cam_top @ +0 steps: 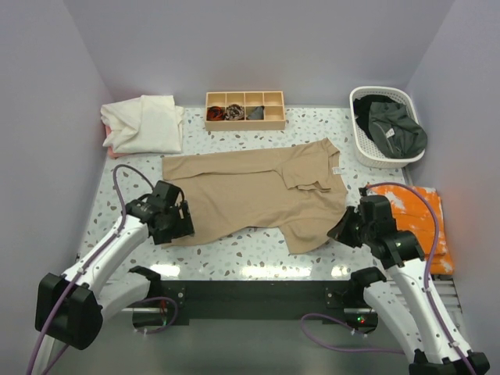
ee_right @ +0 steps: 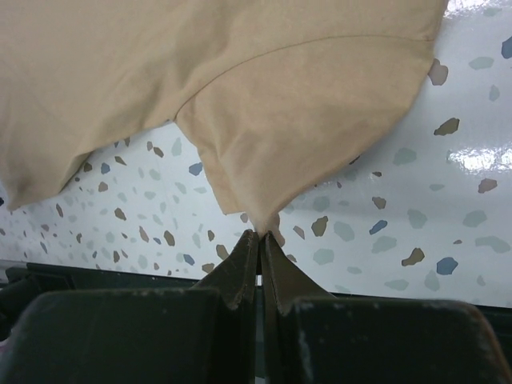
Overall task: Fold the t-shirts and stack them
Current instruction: Grap the side of the flattened tshirt closest away from the robot with both arms
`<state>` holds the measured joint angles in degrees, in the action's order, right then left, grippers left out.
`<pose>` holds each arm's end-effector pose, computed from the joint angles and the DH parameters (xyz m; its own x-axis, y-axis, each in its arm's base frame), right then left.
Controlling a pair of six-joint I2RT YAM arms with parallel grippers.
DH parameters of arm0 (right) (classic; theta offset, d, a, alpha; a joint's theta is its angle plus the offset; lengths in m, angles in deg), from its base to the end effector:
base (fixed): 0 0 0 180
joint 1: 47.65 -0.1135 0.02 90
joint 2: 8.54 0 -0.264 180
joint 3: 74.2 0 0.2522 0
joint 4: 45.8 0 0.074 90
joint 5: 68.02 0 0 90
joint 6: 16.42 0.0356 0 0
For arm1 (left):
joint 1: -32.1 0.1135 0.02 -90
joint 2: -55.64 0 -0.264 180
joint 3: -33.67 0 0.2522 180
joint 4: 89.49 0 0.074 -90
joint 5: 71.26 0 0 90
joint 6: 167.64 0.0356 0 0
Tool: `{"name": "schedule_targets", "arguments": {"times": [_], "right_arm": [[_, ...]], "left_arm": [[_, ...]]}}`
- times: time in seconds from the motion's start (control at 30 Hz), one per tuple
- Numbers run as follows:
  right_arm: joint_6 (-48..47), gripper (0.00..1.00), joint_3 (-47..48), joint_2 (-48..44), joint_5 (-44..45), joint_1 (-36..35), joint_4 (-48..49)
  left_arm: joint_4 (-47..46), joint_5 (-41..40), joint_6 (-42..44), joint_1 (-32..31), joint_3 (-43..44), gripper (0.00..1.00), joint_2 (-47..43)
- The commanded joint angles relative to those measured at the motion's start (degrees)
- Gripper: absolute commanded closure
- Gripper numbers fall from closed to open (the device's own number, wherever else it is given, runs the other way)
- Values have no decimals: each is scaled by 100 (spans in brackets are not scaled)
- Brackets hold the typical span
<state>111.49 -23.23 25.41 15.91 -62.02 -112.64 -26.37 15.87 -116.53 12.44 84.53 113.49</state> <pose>0.1083 0.0316 0.2512 -0.7762 0.4319 -0.4594 0.2079 0.8632 0.4602 0.1580 -0.0545 0.2033 -0.8901 -0.3478 -0.2944 -0.3069 0.9351 -0.1769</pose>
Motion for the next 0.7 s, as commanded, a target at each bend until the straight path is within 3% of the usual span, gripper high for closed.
{"name": "schedule_targets", "arguments": {"times": [0.0, 0.2, 0.67], "right_arm": [[-231, 100, 304, 67, -237, -22, 280], [-337, 100, 295, 226, -360, -13, 430], [-530, 100, 384, 261, -413, -13, 377]], "left_arm": [[-5, -257, -302, -29, 17, 23, 156], [-191, -424, -663, -55, -195, 36, 332], [-59, -1022, -1199, -143, -151, 37, 684]]}}
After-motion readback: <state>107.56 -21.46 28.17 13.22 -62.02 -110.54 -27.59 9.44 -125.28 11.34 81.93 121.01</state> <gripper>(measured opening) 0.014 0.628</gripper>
